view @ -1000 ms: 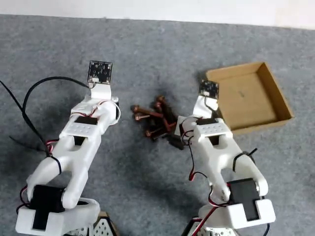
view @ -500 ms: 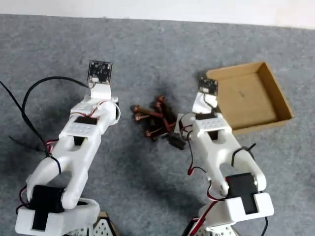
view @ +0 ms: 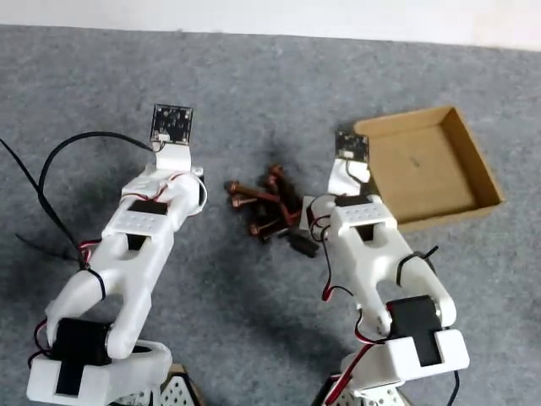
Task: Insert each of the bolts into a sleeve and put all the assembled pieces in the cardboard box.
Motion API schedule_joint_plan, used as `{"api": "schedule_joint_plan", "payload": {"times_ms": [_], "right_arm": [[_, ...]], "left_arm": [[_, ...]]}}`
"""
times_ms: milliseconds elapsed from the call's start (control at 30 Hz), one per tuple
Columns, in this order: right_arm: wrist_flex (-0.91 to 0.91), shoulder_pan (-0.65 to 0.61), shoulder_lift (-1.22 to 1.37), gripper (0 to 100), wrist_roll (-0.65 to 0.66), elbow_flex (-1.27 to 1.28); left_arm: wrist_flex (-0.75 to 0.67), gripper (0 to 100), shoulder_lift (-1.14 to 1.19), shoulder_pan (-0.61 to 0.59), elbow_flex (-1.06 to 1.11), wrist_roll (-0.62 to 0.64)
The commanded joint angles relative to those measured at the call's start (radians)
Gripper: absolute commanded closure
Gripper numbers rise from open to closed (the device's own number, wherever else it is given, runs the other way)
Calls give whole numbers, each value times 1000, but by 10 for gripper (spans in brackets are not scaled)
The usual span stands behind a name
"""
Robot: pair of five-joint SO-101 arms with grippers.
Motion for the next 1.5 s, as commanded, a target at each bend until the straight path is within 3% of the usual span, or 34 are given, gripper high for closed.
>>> {"api": "schedule_joint_plan", "payload": {"times_ms": [0, 200, 667, 867, 1067, 1367, 1467], "right_arm": [[-36, -16, 5, 732, -9, -56], [-38, -28, 5, 732, -143, -74], [-27, -45, 101, 732, -152, -96], [113, -45, 107, 732, -152, -162], [133, -45, 105, 738, -152, -163], [134, -45, 104, 985, -146, -163], [134, -45, 101, 994, -144, -163]], "left_arm": [[3, 995, -7, -12, -50, 6], [0, 995, -7, -10, -50, 6], [-2, 995, -7, -10, -51, 6], [0, 995, -7, -10, -51, 6], [2, 995, -7, -10, -51, 6], [2, 995, -7, -10, -51, 6], [2, 995, -7, -10, -51, 6]]}}
